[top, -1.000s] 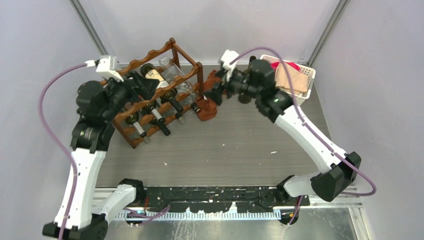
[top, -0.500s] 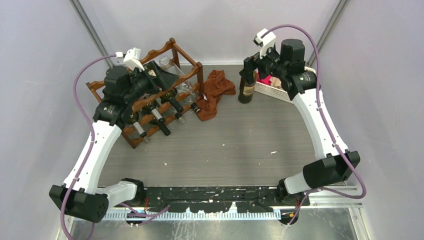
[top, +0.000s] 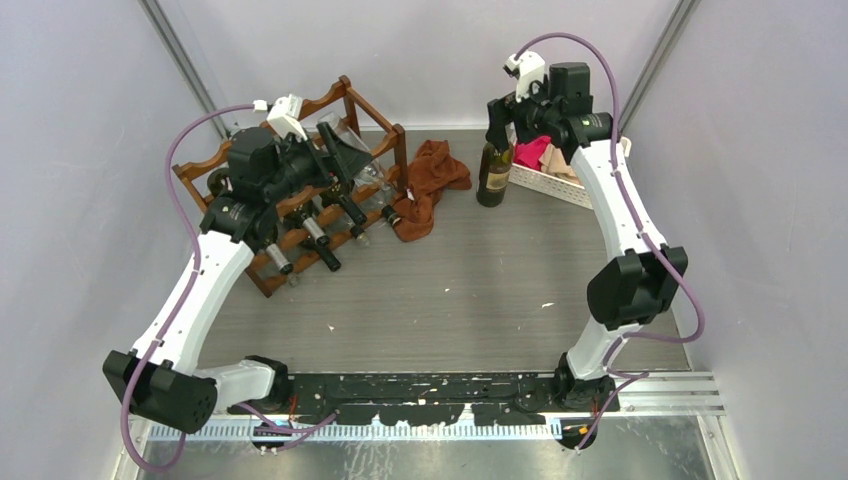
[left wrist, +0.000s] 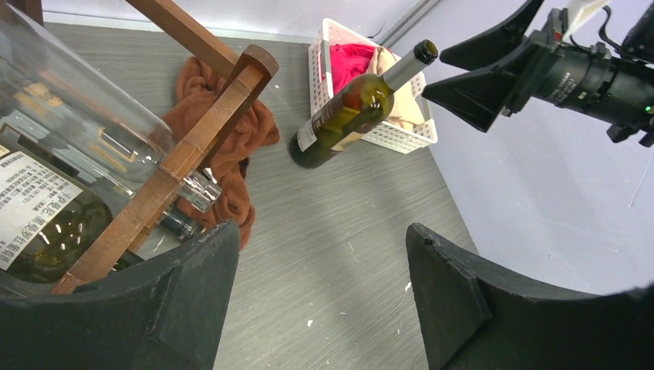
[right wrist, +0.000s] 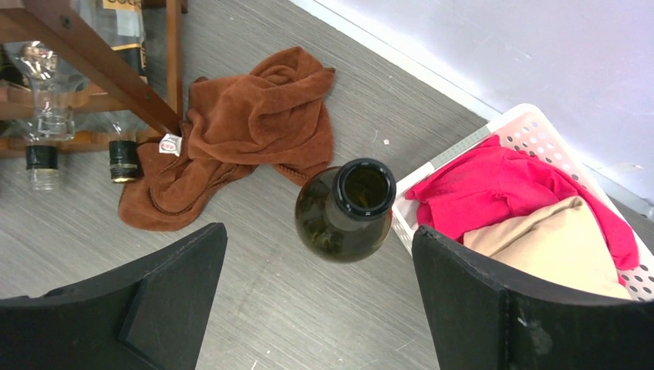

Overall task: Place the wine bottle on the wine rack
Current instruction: Pick up the wine bottle from the center of the board, then place the wine bottle in the wine rack.

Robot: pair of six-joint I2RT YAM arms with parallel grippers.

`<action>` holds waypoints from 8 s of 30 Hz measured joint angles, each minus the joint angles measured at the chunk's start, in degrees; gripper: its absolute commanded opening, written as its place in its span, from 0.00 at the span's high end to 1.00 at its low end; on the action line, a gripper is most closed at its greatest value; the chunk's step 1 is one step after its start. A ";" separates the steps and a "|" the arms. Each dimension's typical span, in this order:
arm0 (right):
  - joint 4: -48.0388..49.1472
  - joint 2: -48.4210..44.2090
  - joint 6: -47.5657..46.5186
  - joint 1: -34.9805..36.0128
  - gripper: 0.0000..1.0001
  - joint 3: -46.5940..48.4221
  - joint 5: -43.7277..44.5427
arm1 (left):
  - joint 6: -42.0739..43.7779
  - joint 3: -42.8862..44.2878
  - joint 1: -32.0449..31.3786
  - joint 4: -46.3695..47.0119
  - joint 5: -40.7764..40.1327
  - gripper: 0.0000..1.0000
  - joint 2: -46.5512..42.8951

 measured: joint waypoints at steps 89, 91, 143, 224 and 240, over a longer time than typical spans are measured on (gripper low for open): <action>0.52 -18.67 -12.52 -19.45 0.00 -20.31 -46.58 | 41.55 10.25 -21.46 -14.58 29.46 1.00 29.16; 2.45 -21.46 -17.84 -18.88 0.00 -24.26 -51.01 | 42.29 12.92 -21.46 -17.62 29.86 1.00 30.51; -21.55 -20.92 -67.78 11.32 0.60 -31.28 -19.21 | 64.74 23.76 -24.83 -42.16 17.49 0.97 35.67; 22.67 19.41 28.68 24.63 0.99 15.98 2.91 | 34.86 20.41 -15.74 -18.38 -27.23 0.03 -4.39; 21.86 25.83 28.37 26.38 0.99 24.00 4.50 | 28.57 19.82 -11.30 -18.38 -29.14 0.02 -4.07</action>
